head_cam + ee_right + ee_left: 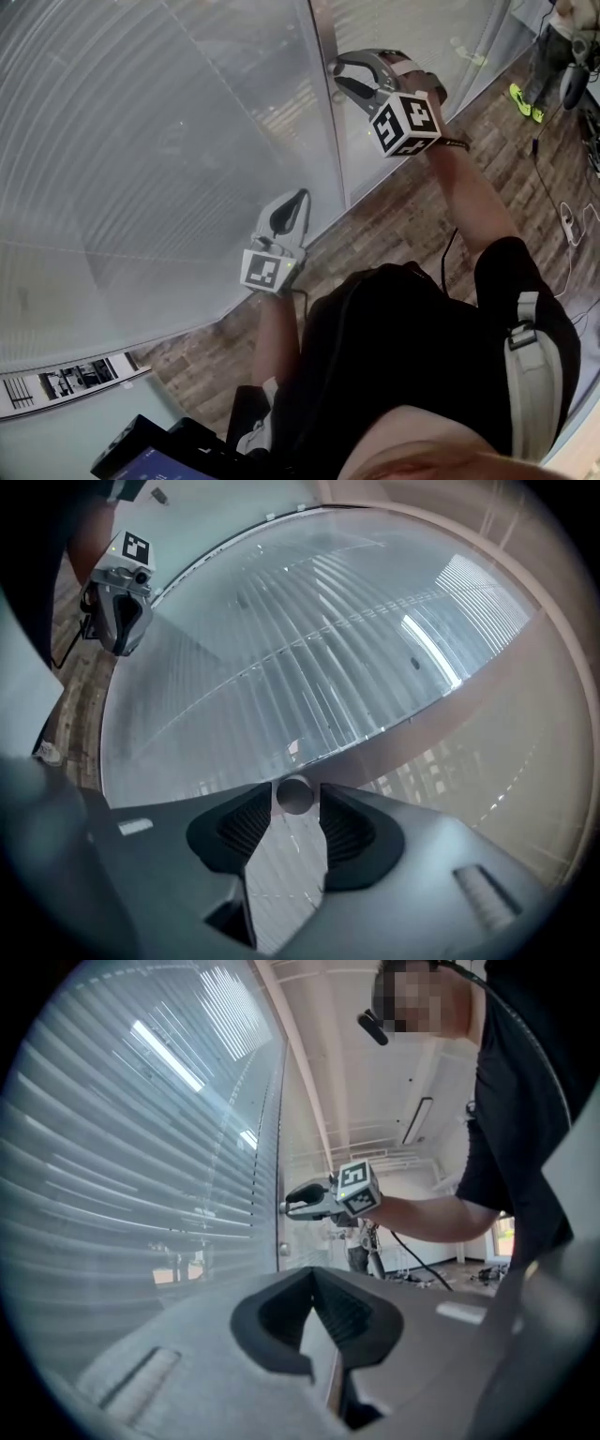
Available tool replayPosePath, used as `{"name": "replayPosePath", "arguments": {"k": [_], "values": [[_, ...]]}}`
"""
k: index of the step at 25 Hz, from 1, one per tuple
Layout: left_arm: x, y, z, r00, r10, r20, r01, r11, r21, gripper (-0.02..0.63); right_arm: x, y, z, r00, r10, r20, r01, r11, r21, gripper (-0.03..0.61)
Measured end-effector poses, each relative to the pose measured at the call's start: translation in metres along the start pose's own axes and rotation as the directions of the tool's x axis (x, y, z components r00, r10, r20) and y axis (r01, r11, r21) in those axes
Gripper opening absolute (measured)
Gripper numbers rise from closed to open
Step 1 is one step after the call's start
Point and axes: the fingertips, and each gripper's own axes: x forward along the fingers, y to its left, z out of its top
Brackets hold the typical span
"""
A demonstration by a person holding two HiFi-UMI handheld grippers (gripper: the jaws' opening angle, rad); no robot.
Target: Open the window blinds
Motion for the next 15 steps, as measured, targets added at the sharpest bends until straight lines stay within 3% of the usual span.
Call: {"name": "replayPosePath", "arguments": {"k": [7, 15], "values": [[-0.01, 0.001, 0.0, 1.0, 0.021, 0.004, -0.021, 1.0, -0.008, 0.003, 0.002, 0.003, -0.004, 0.999, -0.013, -0.035, 0.012, 1.0, -0.019, 0.167], [-0.017, 0.007, -0.005, 1.0, 0.022, -0.002, -0.022, 1.0, -0.004, 0.003, 0.005, 0.002, -0.006, 0.997, -0.055, -0.046, 0.055, 0.998, -0.017, 0.123]]}}
